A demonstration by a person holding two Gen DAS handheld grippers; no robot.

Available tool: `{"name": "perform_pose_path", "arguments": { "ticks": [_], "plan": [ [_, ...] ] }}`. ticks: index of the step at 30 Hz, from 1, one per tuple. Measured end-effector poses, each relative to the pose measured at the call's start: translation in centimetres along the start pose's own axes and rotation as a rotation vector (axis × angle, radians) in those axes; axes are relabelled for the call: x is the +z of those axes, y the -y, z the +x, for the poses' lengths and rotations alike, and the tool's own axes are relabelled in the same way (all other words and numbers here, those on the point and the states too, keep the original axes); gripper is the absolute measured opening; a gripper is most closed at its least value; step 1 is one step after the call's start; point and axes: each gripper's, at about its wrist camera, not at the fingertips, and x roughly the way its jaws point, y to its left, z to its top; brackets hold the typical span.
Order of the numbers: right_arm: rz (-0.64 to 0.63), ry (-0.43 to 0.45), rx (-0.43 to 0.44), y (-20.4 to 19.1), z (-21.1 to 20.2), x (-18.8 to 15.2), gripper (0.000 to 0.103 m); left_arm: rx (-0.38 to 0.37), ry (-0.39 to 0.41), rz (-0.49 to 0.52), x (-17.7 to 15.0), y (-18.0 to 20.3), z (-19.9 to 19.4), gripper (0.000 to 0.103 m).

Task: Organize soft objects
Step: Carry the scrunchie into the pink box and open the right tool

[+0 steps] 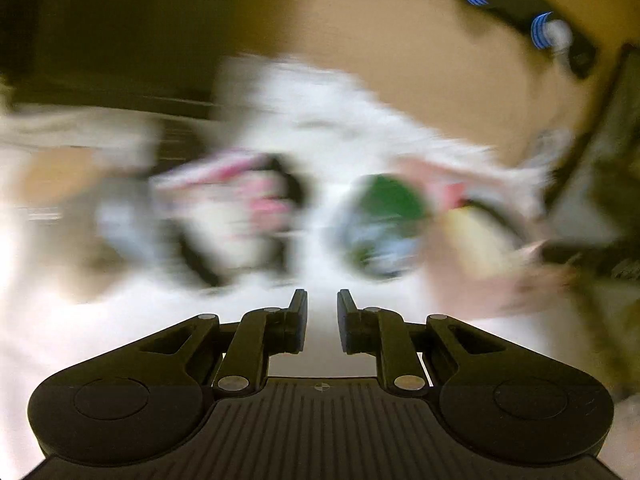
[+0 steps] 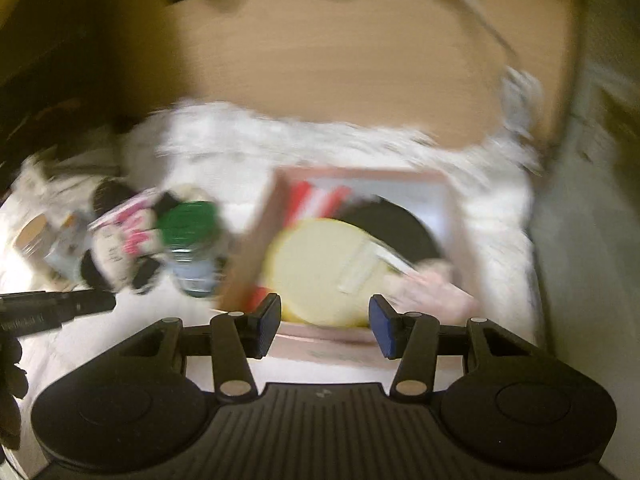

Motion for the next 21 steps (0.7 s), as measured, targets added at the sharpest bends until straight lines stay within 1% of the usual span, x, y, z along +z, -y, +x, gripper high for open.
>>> {"name": "perform_pose_path", "arguments": {
  "ticks": [1,2,5,8,12,14,16,19,21],
  "plan": [
    [-0.042,0.011,0.019,-1.3,0.2,0.3,0.049,0.065,-0.004,-0.019,-0.1,-1.1,-0.3,0.018],
    [-0.076,0.020,0.034,-2.6,0.4,0.5,0.049,0.108,-0.005,-0.079,0.0,-2.9,-0.7,0.018],
    [-0.140,0.036,0.098,-6.3,1.4,1.0,0.050,0.145,0.012,-0.249,0.4,-7.0,-1.2,0.018],
    [-0.196,0.021,0.153,-9.7,2.6,1.0,0.050,0.168,0.025,-0.321,1.1,-8.9,-1.0,0.018],
    [-0.235,-0.016,0.195,-12.8,3.7,-0.4,0.050,0.135,0.028,-0.337,2.6,-9.0,0.7,0.018],
    [-0.244,-0.044,0.216,-13.5,3.9,-1.5,0.050,0.124,0.002,-0.319,3.3,-8.9,2.2,0.018],
    [-0.262,-0.066,0.218,-13.7,3.8,-2.6,0.050,0.132,-0.016,-0.325,3.4,-8.7,2.8,0.019],
    [-0.275,-0.088,0.192,-13.4,3.8,-3.9,0.050,0.176,0.008,-0.323,3.5,-8.3,3.6,0.020],
    [-0.250,-0.105,0.179,-12.6,3.7,-4.4,0.050,0.212,0.031,-0.318,3.7,-8.0,4.1,0.020]
  ]
}}
